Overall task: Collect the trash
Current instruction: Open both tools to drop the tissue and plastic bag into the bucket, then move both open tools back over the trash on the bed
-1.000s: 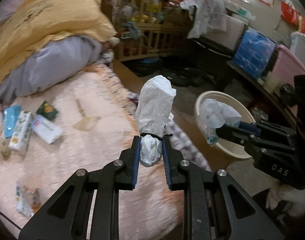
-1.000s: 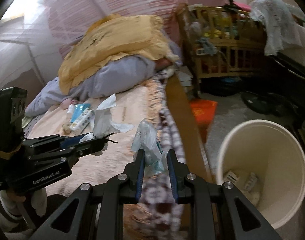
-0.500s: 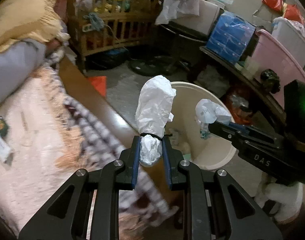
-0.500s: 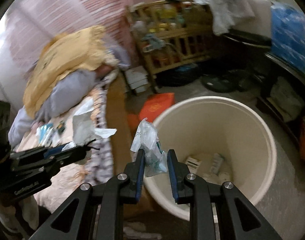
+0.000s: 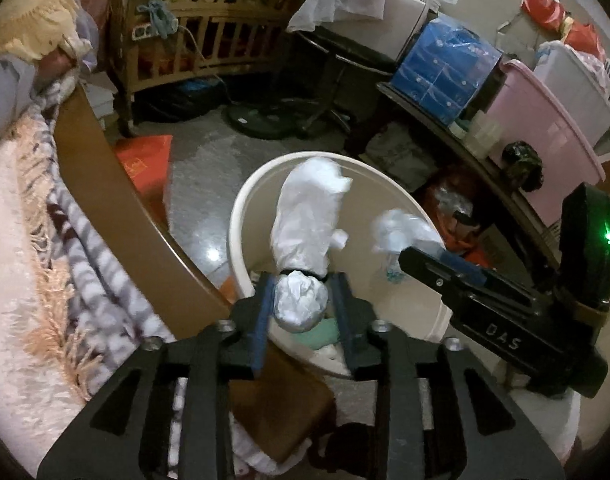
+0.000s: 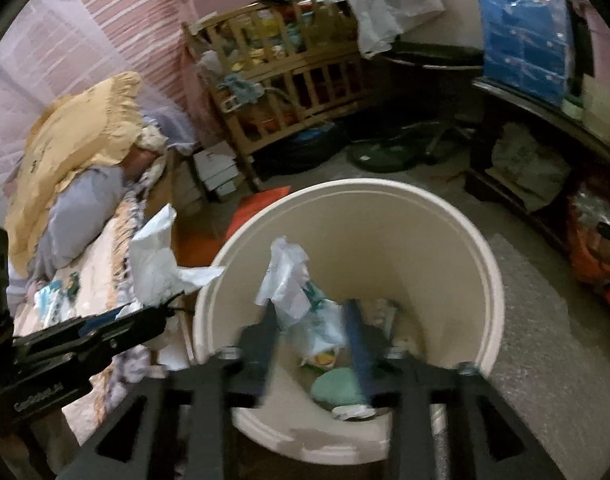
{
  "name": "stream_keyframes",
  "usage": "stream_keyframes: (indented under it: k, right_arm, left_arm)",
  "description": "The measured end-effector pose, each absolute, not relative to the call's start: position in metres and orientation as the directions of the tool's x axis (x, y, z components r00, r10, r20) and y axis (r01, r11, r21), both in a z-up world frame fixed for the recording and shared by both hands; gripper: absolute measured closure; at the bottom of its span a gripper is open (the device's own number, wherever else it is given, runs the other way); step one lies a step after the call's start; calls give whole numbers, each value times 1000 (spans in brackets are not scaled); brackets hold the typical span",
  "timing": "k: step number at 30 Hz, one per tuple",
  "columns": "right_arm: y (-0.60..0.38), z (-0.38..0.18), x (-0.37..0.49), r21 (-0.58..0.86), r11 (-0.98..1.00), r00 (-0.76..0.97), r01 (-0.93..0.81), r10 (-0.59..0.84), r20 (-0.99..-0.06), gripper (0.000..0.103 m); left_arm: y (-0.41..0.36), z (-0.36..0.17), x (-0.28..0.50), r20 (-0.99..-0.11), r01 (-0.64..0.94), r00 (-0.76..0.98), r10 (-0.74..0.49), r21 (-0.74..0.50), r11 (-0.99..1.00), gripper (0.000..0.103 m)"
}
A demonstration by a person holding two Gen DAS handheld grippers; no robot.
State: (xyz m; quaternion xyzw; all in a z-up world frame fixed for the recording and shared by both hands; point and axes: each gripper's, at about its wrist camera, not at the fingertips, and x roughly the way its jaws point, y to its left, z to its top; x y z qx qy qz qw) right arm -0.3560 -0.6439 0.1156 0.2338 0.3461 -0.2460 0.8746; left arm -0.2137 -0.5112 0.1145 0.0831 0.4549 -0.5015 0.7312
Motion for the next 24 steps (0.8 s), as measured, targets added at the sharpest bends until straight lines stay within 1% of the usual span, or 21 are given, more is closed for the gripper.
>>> stream_keyframes:
  k: [1, 3, 7, 13, 17, 24]
  right_arm:
    - [-646, 116, -359, 240, 763, 640, 600, -277, -717, 50]
    - [-647, 116, -360, 244, 758, 639, 605, -279, -717, 50]
    - [-646, 113, -356, 260, 760, 642, 595, -255, -724, 50]
    - [-630, 113, -345, 263, 798, 660, 543, -212, -721, 50]
    - [-614, 114, -333, 268, 823, 671, 501, -173, -721, 45]
    - [-573, 120, -308, 287, 867, 694, 407, -90, -714, 44]
  left_arm:
    - [-510, 113, -213, -749, 806, 78, -658, -342, 484, 57]
    - [-507, 114, -212, -746, 802, 82, -661, -344, 488, 53]
    - [-496, 115, -212, -760, 802, 103, -642, -318, 505, 53]
    - [-466, 124, -210, -770, 793, 201, -605, -235, 563, 53]
    - [-440, 130, -209, -775, 778, 268, -572, -176, 603, 53]
    - [-391, 134, -200, -772, 735, 325, -545, -157, 660, 52]
